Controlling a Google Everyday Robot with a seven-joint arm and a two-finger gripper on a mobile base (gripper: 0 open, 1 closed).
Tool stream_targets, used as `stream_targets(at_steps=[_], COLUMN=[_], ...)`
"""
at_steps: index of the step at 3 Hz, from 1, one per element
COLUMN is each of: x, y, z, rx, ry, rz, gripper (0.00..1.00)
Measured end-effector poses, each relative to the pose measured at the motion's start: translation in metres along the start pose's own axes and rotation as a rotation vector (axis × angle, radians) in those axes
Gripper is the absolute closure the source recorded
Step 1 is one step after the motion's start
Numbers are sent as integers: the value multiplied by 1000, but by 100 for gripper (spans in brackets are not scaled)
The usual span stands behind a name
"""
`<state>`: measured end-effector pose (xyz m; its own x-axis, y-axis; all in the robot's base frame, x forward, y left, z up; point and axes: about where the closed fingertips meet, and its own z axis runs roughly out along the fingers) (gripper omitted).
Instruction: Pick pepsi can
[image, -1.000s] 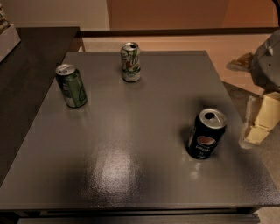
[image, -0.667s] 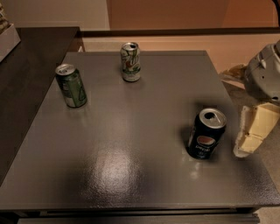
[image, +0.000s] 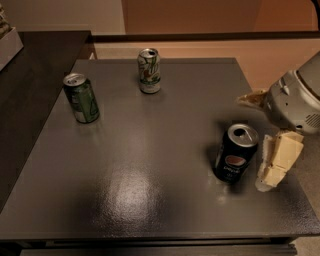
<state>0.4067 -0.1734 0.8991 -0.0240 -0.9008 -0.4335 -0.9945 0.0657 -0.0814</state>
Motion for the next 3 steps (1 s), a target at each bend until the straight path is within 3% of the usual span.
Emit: stream_targets(at_steps=[1,3], x=[-3,-19], y=[6,15], z=[8,2], rx=[-34,-59], ry=[-43,-122], rz=[-5,-24], gripper=[18,64])
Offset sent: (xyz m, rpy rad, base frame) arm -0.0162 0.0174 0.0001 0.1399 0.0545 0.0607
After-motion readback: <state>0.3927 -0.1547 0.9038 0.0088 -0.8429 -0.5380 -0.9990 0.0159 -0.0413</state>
